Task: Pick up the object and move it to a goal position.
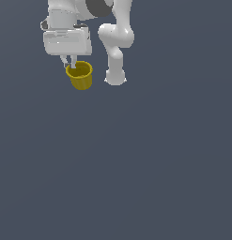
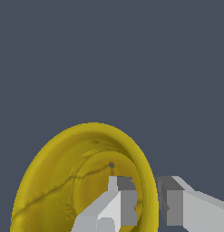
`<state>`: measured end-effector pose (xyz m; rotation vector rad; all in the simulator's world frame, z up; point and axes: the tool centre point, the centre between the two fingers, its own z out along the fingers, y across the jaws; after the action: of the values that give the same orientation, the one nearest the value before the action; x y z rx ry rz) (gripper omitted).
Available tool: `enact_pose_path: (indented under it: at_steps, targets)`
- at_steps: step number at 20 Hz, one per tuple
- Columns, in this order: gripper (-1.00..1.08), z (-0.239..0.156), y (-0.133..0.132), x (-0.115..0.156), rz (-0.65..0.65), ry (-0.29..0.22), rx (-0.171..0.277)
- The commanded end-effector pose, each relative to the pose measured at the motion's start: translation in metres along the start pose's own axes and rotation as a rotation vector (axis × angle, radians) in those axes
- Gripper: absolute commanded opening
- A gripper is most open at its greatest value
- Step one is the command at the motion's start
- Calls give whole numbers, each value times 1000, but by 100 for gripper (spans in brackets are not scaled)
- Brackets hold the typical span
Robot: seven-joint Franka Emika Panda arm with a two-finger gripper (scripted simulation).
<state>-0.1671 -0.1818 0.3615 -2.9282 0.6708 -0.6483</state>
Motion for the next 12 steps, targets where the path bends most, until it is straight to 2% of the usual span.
enact_pose_path:
  at_steps: [1,12]
  targets:
    - [-100,-14,4,5,0,2,0]
    - [-100,-35,11,14,1,1,0]
